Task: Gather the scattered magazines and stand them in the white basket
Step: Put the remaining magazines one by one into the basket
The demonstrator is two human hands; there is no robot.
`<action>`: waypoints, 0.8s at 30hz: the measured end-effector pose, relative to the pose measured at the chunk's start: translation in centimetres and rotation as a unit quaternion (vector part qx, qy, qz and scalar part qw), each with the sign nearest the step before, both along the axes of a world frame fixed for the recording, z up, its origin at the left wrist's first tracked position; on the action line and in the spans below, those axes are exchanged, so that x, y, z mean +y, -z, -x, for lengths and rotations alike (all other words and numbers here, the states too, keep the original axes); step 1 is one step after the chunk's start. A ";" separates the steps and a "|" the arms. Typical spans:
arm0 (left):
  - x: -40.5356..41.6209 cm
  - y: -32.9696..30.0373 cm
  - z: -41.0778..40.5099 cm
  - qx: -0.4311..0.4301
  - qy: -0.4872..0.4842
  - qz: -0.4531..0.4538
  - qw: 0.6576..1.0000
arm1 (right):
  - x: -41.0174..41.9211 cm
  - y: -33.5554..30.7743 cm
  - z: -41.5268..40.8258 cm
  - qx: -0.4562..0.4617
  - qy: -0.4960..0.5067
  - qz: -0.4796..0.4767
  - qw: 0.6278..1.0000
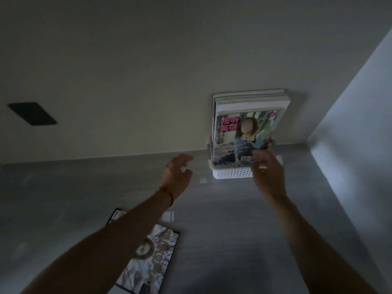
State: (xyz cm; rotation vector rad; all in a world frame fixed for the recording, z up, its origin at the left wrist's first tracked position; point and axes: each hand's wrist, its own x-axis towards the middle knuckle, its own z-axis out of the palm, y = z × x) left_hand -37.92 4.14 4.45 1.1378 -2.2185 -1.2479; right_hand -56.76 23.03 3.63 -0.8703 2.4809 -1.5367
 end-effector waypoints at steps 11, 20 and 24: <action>2.0 9.1 -20.4 -0.360 0.207 0.081 0.906 | -0.3 9.1 -24.0 -0.003 -0.333 -0.281 0.900; 1.1 8.3 -22.1 -0.459 0.241 0.210 0.829 | 1.1 9.8 -27.2 -0.044 -0.333 -0.296 0.894; 0.5 6.4 -21.9 -0.320 0.168 0.099 0.927 | 2.8 9.5 -26.3 -0.158 -0.224 -0.208 0.939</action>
